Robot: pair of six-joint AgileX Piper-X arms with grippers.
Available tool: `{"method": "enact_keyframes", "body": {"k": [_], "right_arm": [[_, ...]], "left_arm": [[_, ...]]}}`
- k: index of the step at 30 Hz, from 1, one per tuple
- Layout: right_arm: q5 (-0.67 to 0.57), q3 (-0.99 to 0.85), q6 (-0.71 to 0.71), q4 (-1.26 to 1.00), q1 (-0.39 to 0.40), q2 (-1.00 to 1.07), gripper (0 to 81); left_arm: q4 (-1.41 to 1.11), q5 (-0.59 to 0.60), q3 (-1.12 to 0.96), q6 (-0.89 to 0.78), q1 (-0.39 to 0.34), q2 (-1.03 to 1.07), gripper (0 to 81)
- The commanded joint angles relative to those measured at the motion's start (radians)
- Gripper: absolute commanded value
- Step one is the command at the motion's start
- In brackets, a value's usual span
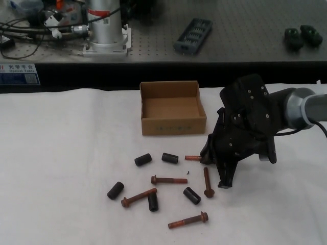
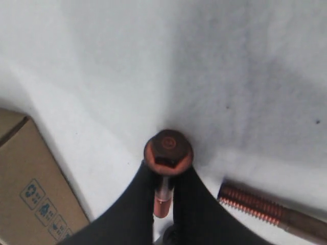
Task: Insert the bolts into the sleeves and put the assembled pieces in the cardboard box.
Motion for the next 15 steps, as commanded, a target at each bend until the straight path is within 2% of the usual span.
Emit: {"method": "enact_keyframes", "body": {"k": [1, 9, 13, 15], "right_arm": [[0.035, 0.003, 0.008, 0.013, -0.014, 0.033, 2.8], [-0.047, 0.003, -0.043, -0.199, -0.028, 0.027, 2.8], [-0.079, 0.003, -0.161, -0.175, -0.027, -0.017, 2.8], [-0.105, 0.003, -0.269, -0.139, -0.027, -0.050, 2.8]], "left_arm": [[0.002, -0.003, -0.010, 0.005, 0.002, 0.000, 0.7], [0.002, -0.003, -0.010, 0.005, 0.002, 0.000, 0.7], [-0.012, 0.004, -0.010, 0.005, 0.002, 0.000, 0.5], [-0.048, 0.026, -0.010, 0.002, 0.002, 0.000, 1.2]]}}
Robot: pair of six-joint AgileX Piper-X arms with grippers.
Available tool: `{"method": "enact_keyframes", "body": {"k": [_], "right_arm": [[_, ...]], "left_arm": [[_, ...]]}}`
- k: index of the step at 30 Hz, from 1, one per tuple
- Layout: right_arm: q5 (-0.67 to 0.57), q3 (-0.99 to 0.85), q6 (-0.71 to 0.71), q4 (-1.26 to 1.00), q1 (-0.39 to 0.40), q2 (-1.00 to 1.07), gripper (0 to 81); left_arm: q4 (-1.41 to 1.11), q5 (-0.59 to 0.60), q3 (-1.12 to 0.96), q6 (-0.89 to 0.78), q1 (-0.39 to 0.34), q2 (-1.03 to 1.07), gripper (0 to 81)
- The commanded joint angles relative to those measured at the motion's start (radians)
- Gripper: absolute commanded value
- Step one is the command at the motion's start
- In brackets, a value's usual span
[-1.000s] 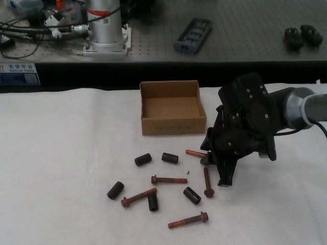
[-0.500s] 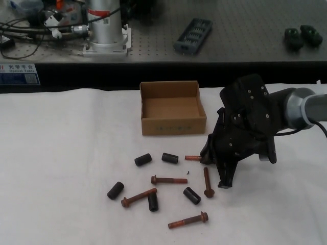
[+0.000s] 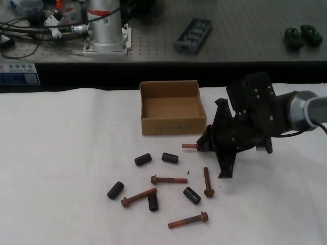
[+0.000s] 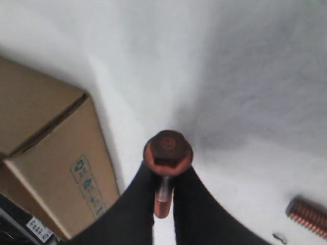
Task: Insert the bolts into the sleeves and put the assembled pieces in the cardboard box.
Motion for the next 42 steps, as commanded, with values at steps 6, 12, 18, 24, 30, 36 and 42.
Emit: {"method": "enact_keyframes", "body": {"k": [6, 12, 18, 24, 30, 36, 42], "right_arm": [[-0.078, -0.001, -0.437, 0.143, -0.005, -0.172, 2.8], [-0.103, -0.001, -0.765, 0.282, -0.005, -0.315, 2.8], [-0.103, 0.001, -1.010, 0.430, -0.005, -0.457, 2.8], [-0.018, 0.001, -1.207, 0.567, -0.005, -0.561, 2.8], [0.030, 0.001, -1.376, 0.692, -0.005, -0.651, 2.8], [0.146, 0.001, -1.536, 0.793, -0.005, -0.753, 2.8], [0.221, 0.001, -1.602, 0.831, -0.010, -0.850, 2.8]], "left_arm": [[-0.173, 0.047, -0.010, -0.079, 0.002, 0.000, 20.7], [-0.204, 0.085, -0.034, -0.085, -0.002, 0.000, 22.1], [-0.204, 0.106, -0.125, 0.018, -0.043, 0.075, 21.1], [-0.204, 0.063, -0.264, 0.182, -0.124, 0.399, 21.1], [-0.204, 0.066, -0.426, 0.403, -0.224, 0.791, 21.4], [-0.204, 0.028, -0.606, 0.588, -0.304, 1.131, 21.6], [-0.204, 0.006, -0.721, 0.660, -0.336, 1.349, 31.9]]}}
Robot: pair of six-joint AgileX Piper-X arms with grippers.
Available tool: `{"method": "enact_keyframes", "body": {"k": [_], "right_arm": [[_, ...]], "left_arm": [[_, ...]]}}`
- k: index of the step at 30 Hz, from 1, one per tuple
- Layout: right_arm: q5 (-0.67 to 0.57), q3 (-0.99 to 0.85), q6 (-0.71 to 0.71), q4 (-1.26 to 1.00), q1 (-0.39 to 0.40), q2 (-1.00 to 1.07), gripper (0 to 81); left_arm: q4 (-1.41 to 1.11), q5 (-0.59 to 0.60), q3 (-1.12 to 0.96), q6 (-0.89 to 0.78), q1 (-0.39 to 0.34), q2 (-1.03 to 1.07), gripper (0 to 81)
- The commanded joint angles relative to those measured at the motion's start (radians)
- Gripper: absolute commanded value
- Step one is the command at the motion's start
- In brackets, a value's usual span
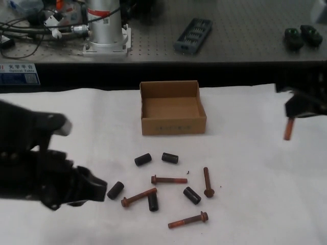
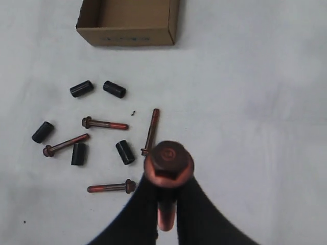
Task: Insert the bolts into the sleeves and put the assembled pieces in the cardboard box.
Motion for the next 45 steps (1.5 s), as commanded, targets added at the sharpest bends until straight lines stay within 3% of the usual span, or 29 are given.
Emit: {"method": "enact_keyframes", "body": {"k": [1, 12, 27, 40, 45], "right_arm": [[0.026, -0.005, -0.047, 0.007, -0.010, -0.047, 2.8], [0.038, 0.000, -0.104, 0.009, -0.016, -0.095, 2.8], [0.026, 0.115, -0.102, 0.001, -0.016, -0.095, 2.8], [0.008, 0.115, -0.102, 0.001, -0.016, -0.095, 2.8], [0.008, 0.115, -0.102, 0.001, -0.016, -0.095, 2.8]], "left_arm": [[-0.005, -0.018, -0.082, 0.065, -0.018, 0.120, 33.9], [-0.014, -0.125, -0.105, 0.194, -0.022, 0.269, 34.8], [-0.161, -0.114, -0.105, 0.367, -0.045, 0.334, 34.8], [-0.224, -0.276, -0.105, 0.372, -0.087, 0.407, 34.8], [-0.231, -0.277, -0.105, 0.372, -0.087, 0.427, 34.8]]}}
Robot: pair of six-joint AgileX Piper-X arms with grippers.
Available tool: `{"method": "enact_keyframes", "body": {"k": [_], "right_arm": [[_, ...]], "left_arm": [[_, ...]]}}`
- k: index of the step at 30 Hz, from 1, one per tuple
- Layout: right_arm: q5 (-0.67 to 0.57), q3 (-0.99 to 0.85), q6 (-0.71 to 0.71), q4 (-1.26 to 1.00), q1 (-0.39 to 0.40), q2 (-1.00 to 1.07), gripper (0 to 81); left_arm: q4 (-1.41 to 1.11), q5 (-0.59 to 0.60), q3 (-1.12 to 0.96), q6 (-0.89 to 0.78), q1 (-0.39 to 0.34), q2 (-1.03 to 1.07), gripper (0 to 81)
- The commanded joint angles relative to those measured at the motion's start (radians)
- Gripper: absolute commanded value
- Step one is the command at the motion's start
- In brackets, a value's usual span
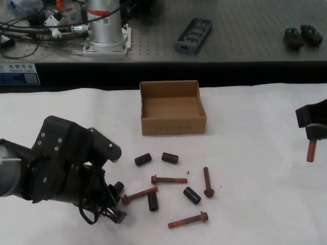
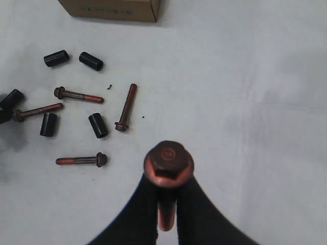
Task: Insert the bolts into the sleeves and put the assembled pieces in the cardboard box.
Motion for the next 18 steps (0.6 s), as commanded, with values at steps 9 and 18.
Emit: {"method": "enact_keyframes", "body": {"k": [9, 18], "right_arm": [[-0.018, -0.003, -0.008, -0.004, -0.004, -0.007, 2.8], [-0.018, -0.003, -0.008, -0.004, -0.004, -0.007, 2.8]], "left_arm": [[-0.002, 0.021, -0.007, 0.011, -0.006, 0.067, 34.8], [-0.050, 0.021, -0.007, 0.011, -0.006, 0.084, 30.8]]}}
